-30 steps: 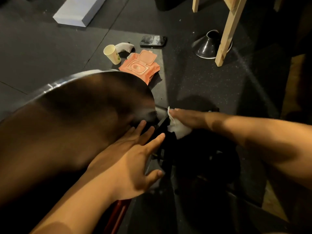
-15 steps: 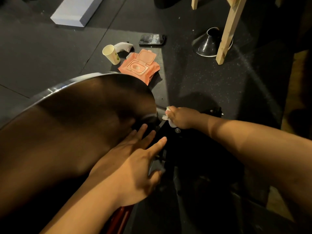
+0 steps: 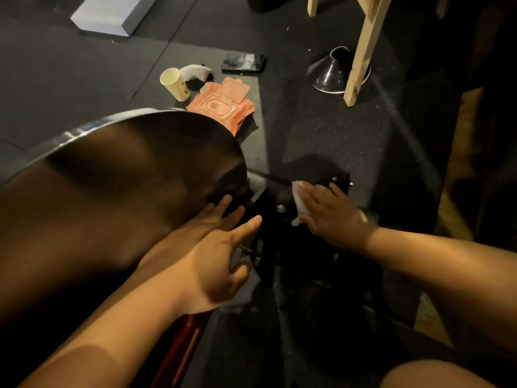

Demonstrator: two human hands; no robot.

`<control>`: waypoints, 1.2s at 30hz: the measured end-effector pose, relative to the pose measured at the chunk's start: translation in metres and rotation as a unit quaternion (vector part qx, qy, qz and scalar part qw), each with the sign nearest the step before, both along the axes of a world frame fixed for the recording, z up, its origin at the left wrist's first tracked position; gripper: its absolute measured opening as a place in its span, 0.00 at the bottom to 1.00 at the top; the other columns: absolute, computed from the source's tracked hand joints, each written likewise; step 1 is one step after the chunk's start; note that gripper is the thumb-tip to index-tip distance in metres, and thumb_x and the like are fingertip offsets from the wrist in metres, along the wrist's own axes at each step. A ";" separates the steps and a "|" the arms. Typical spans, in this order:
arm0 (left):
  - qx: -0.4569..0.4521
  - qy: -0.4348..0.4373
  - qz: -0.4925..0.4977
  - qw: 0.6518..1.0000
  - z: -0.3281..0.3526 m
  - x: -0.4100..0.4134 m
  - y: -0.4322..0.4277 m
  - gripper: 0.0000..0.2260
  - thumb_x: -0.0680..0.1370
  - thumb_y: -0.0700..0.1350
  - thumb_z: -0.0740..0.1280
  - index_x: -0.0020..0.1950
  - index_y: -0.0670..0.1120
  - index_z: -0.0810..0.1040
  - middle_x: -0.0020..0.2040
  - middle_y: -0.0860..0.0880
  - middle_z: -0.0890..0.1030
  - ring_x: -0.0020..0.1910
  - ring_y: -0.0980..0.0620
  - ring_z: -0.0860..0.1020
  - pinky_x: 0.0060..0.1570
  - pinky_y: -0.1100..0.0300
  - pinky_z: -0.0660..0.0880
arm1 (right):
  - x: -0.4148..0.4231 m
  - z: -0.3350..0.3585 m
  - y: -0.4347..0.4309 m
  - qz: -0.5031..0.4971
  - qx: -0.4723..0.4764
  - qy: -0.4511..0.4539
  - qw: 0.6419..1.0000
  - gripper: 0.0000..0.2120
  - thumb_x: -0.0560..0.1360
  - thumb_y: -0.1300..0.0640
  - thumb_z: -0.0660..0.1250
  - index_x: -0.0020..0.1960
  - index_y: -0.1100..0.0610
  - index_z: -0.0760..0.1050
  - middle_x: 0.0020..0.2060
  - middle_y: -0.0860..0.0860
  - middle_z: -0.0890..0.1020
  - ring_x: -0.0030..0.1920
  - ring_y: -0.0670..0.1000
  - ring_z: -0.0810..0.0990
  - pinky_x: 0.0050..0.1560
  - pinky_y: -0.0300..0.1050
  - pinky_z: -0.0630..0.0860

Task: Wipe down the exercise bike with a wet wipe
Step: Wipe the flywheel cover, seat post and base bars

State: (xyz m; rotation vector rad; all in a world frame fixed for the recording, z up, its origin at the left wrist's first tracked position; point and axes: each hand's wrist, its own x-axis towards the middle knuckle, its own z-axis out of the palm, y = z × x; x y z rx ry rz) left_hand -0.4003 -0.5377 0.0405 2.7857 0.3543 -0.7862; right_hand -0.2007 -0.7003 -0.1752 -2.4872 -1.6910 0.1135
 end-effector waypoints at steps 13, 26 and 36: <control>-0.004 0.004 0.001 1.000 0.007 0.008 -0.007 0.35 0.72 0.60 0.54 0.78 0.64 0.46 0.81 0.54 0.51 0.78 0.56 0.37 0.64 0.67 0.26 | -0.013 0.016 0.020 -0.032 -0.136 -0.033 0.990 0.35 0.70 0.56 0.67 0.73 0.67 0.62 0.62 0.64 0.74 0.58 0.64 0.76 0.66 0.59 0.68; 0.005 0.026 -0.001 1.000 0.009 0.013 -0.007 0.33 0.79 0.53 0.66 0.80 0.58 0.53 0.81 0.50 0.53 0.80 0.49 0.42 0.76 0.57 0.40 | -0.029 0.019 0.045 -0.037 -0.150 -0.072 0.985 0.32 0.77 0.56 0.55 0.76 0.70 0.51 0.74 0.70 0.58 0.75 0.68 0.57 0.75 0.62 0.53; -0.035 0.000 0.052 0.998 0.006 0.009 0.001 0.39 0.76 0.48 0.70 0.79 0.61 0.49 0.80 0.51 0.58 0.80 0.48 0.45 0.78 0.47 0.49 | -0.011 0.022 -0.051 -0.055 -0.140 -0.048 0.987 0.29 0.76 0.63 0.60 0.75 0.66 0.58 0.69 0.66 0.68 0.67 0.66 0.70 0.68 0.58 0.68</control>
